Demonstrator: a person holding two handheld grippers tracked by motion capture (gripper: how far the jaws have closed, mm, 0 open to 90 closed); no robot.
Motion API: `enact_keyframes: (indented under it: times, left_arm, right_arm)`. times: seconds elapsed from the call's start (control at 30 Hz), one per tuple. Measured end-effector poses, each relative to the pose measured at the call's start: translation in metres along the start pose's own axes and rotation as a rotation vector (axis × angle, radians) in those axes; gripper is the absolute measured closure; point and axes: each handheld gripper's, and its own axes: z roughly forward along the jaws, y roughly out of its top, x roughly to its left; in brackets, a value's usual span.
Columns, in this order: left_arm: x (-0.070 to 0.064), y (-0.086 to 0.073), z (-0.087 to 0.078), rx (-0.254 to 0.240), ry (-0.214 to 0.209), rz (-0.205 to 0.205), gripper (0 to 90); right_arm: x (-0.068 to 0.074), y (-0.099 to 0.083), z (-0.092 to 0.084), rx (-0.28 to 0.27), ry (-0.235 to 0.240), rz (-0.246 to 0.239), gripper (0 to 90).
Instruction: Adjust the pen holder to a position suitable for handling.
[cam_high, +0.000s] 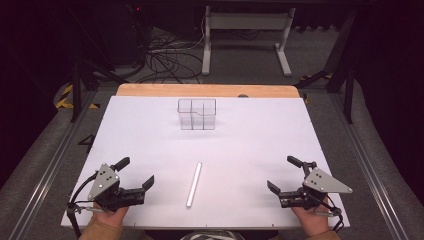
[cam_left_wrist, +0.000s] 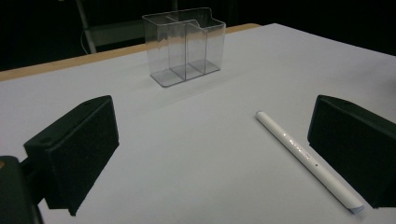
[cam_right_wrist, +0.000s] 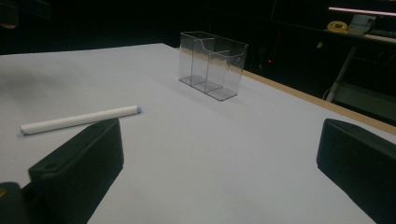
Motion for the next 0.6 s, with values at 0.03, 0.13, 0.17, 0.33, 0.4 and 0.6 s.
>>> enact_keyframes:
  times: [0.03, 0.13, 0.17, 0.33, 0.4, 0.6]
  left_arm:
    - [0.0000, 0.0000, 0.0000, 0.000, 0.000, 0.000, 2.7]
    - [-0.0008, 0.0012, -0.0003, -0.002, -0.004, 0.008, 2.6]
    - [-0.0008, 0.0015, -0.0001, -0.002, -0.006, 0.009, 2.6]
    - [-0.0020, 0.0028, -0.0004, 0.000, -0.008, 0.016, 2.6]
    - [-0.0026, 0.0040, -0.0007, 0.005, -0.010, 0.011, 2.6]
    - [-0.0034, 0.0054, -0.0003, 0.013, -0.024, 0.000, 2.7]
  right_arm:
    - [0.0001, 0.0000, -0.0001, -0.001, 0.002, 0.000, 0.6]
    - [0.0012, 0.0004, -0.0004, -0.003, -0.001, -0.007, 0.0]
    - [0.0012, 0.0004, -0.0004, -0.003, -0.001, -0.007, 0.0]
    - [0.0014, 0.0011, -0.0012, -0.006, 0.007, -0.002, 0.0]
    - [0.0020, 0.0012, -0.0008, -0.011, 0.024, 0.003, 0.0]
    - [0.0031, 0.0033, -0.0035, -0.026, 0.026, 0.006, 0.3]
